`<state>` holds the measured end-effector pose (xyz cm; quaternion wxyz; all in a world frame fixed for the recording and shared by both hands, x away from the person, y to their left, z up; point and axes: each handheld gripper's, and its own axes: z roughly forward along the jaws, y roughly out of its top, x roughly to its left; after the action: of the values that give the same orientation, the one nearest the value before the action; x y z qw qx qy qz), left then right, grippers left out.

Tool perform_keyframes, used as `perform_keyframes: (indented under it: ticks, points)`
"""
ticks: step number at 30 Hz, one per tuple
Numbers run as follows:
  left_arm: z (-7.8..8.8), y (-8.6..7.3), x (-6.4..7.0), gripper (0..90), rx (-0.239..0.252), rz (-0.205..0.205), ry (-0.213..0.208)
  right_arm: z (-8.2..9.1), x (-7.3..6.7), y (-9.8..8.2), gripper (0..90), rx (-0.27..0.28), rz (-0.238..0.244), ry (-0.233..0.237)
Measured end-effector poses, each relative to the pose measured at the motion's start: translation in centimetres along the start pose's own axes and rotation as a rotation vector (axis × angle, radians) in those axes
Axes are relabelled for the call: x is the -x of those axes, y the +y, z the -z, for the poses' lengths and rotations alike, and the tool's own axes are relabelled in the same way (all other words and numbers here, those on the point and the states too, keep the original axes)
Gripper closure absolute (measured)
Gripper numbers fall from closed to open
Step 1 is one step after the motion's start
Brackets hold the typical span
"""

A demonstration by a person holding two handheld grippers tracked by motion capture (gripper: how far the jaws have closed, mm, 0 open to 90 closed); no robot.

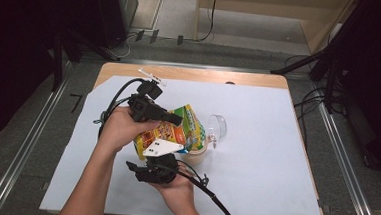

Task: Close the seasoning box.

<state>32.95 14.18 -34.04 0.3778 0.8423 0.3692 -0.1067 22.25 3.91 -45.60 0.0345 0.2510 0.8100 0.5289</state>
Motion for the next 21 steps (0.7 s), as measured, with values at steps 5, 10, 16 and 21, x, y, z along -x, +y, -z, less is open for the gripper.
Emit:
perform_keyframes:
  ticks: [5,10,16,21]
  points:
    - [0.4,-0.3,-0.3,86.2,-0.001,0.002,-0.013,-0.2,0.1,-0.2,49.5,-0.014,0.002,0.003]
    - [1.0,-0.7,-0.8,86.3,-0.004,0.004,-0.025,-0.3,0.3,-0.5,47.5,-0.024,0.008,-0.006]
    - [1.5,-1.0,-1.3,86.6,-0.009,0.012,-0.027,-0.2,0.7,-0.5,47.7,-0.012,0.000,-0.006]
    - [1.5,-1.1,-1.4,84.7,-0.010,0.025,-0.045,-0.6,0.7,-0.3,49.1,-0.010,0.019,-0.004]
